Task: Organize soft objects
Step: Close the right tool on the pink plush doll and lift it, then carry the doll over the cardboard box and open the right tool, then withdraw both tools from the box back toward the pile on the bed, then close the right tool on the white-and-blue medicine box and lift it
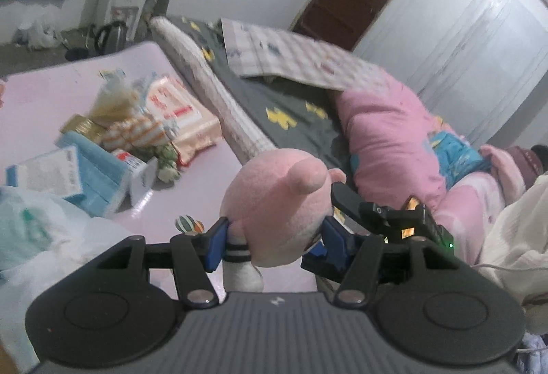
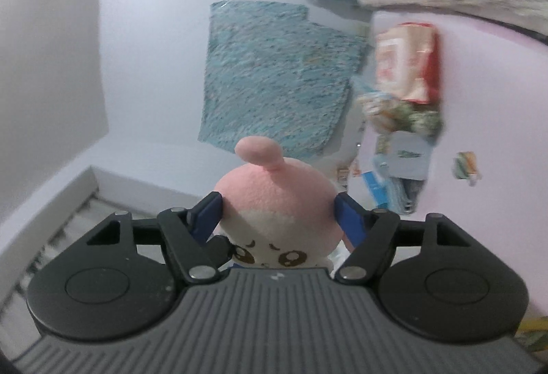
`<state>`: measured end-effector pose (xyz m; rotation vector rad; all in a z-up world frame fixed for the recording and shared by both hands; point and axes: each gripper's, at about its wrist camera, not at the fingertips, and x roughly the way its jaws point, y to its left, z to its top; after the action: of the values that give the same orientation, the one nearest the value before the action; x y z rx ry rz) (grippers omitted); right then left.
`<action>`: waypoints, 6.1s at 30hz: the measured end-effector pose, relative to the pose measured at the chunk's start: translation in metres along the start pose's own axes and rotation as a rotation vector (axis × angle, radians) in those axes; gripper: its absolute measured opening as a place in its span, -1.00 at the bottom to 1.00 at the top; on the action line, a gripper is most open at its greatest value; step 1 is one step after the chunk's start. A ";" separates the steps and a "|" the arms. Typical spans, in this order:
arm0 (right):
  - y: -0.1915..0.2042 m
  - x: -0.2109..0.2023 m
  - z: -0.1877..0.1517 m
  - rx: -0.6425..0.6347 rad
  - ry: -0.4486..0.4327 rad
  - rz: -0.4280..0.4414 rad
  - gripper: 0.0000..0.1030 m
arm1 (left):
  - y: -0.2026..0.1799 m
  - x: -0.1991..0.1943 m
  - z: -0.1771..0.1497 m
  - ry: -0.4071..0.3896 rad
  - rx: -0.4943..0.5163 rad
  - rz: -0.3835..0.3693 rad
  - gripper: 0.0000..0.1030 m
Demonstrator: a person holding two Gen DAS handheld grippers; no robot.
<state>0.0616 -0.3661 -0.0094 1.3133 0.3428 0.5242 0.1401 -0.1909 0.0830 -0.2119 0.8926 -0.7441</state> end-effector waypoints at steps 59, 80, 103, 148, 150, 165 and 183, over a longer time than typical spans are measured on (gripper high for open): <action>0.117 0.397 -0.084 -0.700 0.584 -0.467 0.20 | 0.320 -0.123 0.019 -0.059 -0.439 0.512 0.57; 0.057 0.149 0.011 -0.374 0.391 -0.416 0.52 | 0.160 -0.133 -0.002 -0.151 -0.114 0.570 0.75; -0.019 0.093 0.020 -0.191 0.329 -0.344 0.47 | 0.103 0.007 0.032 0.041 0.057 0.520 0.79; -0.030 0.407 -0.057 -1.334 1.296 -0.538 0.77 | 0.160 -0.055 0.044 -0.144 -0.094 0.539 0.31; -0.040 0.406 -0.057 -1.318 1.334 -0.569 0.78 | 0.161 -0.055 0.044 -0.140 -0.096 0.537 0.36; -0.014 0.337 0.020 -0.952 0.872 -0.595 0.50 | 0.169 -0.033 0.041 -0.087 -0.251 0.390 0.37; -0.031 0.161 0.003 -0.637 0.504 -0.526 0.48 | 0.158 0.046 0.016 0.166 -0.409 0.264 0.39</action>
<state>0.2026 -0.2859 -0.0300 0.4293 0.8332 0.4539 0.2499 -0.1075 -0.0092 -0.3882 1.2018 -0.3308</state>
